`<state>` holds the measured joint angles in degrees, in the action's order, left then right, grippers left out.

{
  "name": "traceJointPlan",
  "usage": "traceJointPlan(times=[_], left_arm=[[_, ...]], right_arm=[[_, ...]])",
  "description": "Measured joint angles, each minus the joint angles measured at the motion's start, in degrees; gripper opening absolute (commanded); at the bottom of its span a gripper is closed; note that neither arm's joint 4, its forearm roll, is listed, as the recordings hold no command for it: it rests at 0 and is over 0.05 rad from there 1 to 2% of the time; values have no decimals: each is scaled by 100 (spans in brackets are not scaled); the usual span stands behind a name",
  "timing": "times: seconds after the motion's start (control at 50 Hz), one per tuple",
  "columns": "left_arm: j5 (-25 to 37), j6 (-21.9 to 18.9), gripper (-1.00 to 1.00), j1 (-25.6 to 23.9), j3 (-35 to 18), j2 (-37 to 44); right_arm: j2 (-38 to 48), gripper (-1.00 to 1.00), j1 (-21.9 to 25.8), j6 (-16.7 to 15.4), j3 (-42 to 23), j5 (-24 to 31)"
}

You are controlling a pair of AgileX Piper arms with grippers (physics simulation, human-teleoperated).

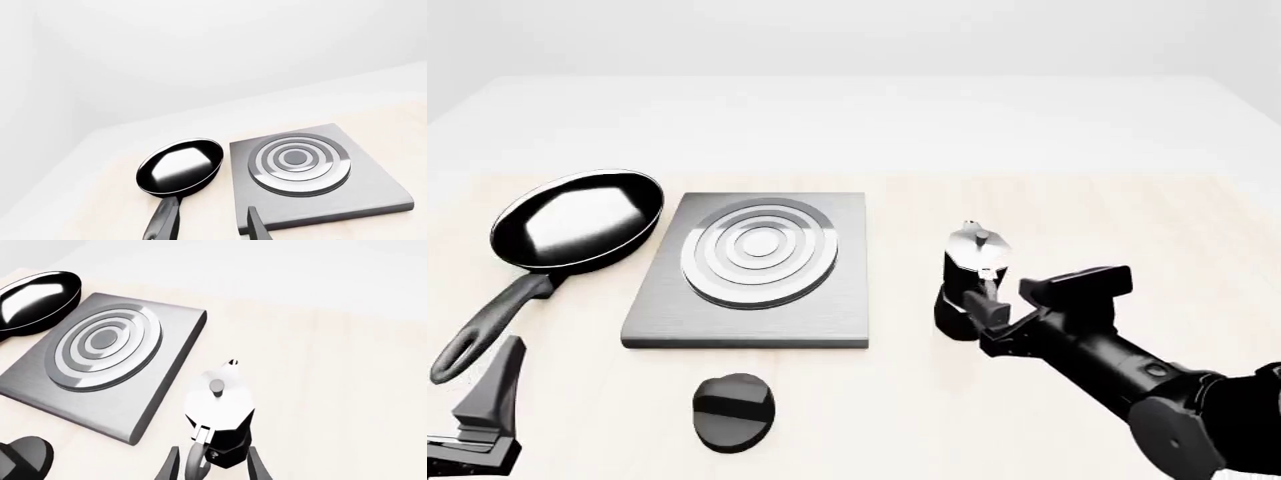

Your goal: Turn on the stove and put the moka pot on it.

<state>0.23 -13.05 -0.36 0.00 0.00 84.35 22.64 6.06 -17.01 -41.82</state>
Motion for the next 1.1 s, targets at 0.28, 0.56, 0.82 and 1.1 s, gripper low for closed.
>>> traceJointPlan(times=[0.28,0.56,0.82,1.1], left_arm=[[24,12,100,5,0,0],[50,32,100,-18,0,0],[67,46,100,-48,0,0],[107,57,100,-64,0,0]], right_arm=[[-6,-100,-51,-119,58,-70],[-476,-100,-46,-529,138,218],[-1061,-100,116,-1229,-234,839],[-1137,-100,426,-1633,-1114,1493]])
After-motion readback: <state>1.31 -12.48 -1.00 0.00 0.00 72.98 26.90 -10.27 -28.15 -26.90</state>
